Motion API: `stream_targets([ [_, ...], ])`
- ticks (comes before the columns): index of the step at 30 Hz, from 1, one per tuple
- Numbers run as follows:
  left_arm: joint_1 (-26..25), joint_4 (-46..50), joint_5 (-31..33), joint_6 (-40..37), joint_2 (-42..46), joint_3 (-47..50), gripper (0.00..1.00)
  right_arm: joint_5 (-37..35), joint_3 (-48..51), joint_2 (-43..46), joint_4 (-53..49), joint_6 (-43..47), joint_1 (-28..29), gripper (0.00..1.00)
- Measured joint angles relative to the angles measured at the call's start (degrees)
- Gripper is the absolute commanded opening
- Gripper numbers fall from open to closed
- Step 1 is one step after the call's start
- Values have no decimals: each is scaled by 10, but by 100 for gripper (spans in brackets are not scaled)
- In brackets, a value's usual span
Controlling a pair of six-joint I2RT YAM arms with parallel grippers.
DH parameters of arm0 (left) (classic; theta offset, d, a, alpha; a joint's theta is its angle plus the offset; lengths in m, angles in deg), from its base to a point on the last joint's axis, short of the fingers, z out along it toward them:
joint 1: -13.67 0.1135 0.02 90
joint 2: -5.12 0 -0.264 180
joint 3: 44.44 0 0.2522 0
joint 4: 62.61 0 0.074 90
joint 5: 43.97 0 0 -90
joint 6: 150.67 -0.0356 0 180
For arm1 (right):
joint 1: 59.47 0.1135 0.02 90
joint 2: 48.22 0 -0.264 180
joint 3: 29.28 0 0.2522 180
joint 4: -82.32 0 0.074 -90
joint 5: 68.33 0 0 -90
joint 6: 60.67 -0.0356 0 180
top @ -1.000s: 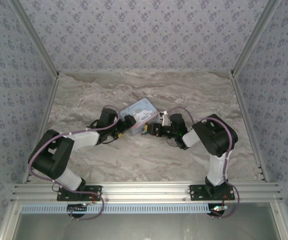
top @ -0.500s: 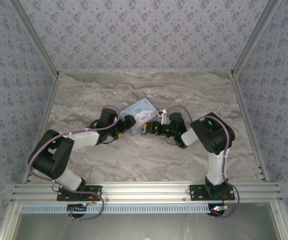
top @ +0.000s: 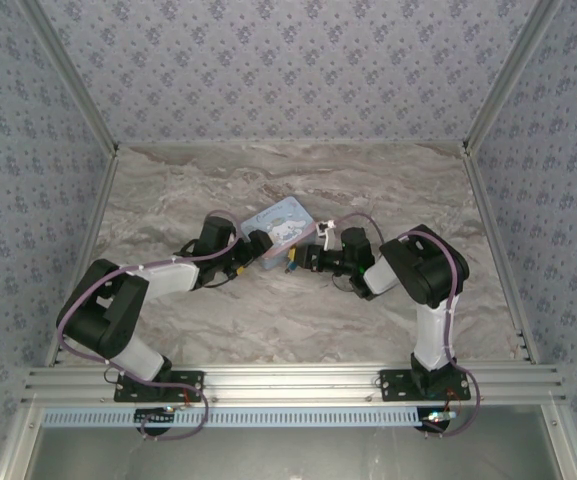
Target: Unlock the padlock with the key
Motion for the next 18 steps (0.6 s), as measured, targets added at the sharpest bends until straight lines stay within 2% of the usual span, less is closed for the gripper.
stream_targets([
  [12,0,-4,-2,0,0,3,99,0,5,0,0,0,0,25],
  [18,0,-7,-3,0,0,4,99,0,8,0,0,0,0,15],
])
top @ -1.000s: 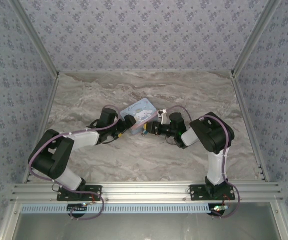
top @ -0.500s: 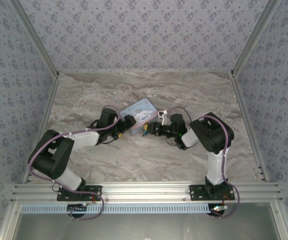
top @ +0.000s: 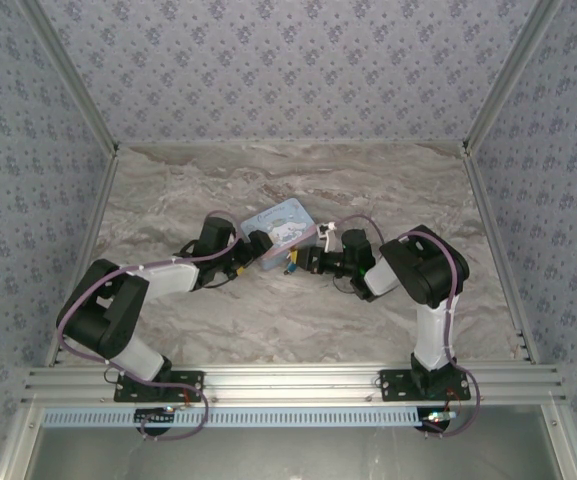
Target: Unlock the padlock with the key
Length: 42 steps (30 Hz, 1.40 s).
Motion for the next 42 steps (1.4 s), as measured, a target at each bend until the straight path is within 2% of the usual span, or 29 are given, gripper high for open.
stream_targets([
  [7,0,-5,0,0,0,2,99,0,2,0,-1,2,0,5],
  [14,0,-7,0,0,0,3,99,-2,3,0,-1,2,0,0],
  [42,0,-39,-1,0,-11,12,100,-57,33,38,0,-31,-19,0],
])
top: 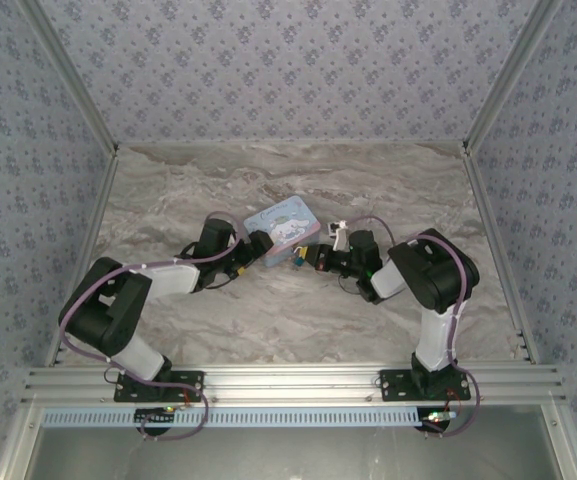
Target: Unlock the padlock with the key
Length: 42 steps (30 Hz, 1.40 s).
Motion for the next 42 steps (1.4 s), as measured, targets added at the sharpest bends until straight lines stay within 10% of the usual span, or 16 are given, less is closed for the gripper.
stream_targets([
  [25,0,15,3,-1,23,10,99,-52,50,114,-79,23,-37,0],
  [42,1,95,165,-47,284,113,99,-67,48,485,-569,205,-40,0],
])
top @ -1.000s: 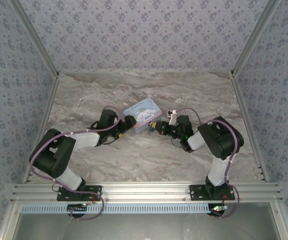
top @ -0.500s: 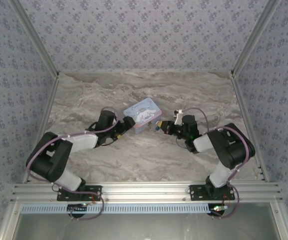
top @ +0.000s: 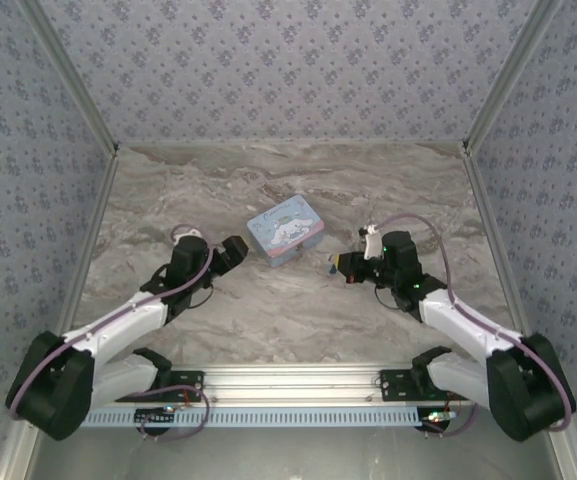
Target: Unlock the padlock with the key
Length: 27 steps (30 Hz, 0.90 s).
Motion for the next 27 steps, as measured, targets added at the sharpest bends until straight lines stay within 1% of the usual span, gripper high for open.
stream_targets([
  [3,3,18,28,-5,27,14,99,-4,-17,36,-105,12,2,0],
  [6,5,34,46,-12,43,16,99,-4,-49,44,-198,21,5,0],
  [11,7,45,59,-16,47,16,100,-4,-78,31,-288,32,24,0],
  [17,7,51,59,-18,47,17,99,-30,-79,-38,-324,34,71,0],
  [24,7,64,61,-18,52,17,100,-47,-94,-132,-311,34,111,0],
  [27,7,72,64,-18,64,17,99,-49,-106,-158,-296,34,123,0],
])
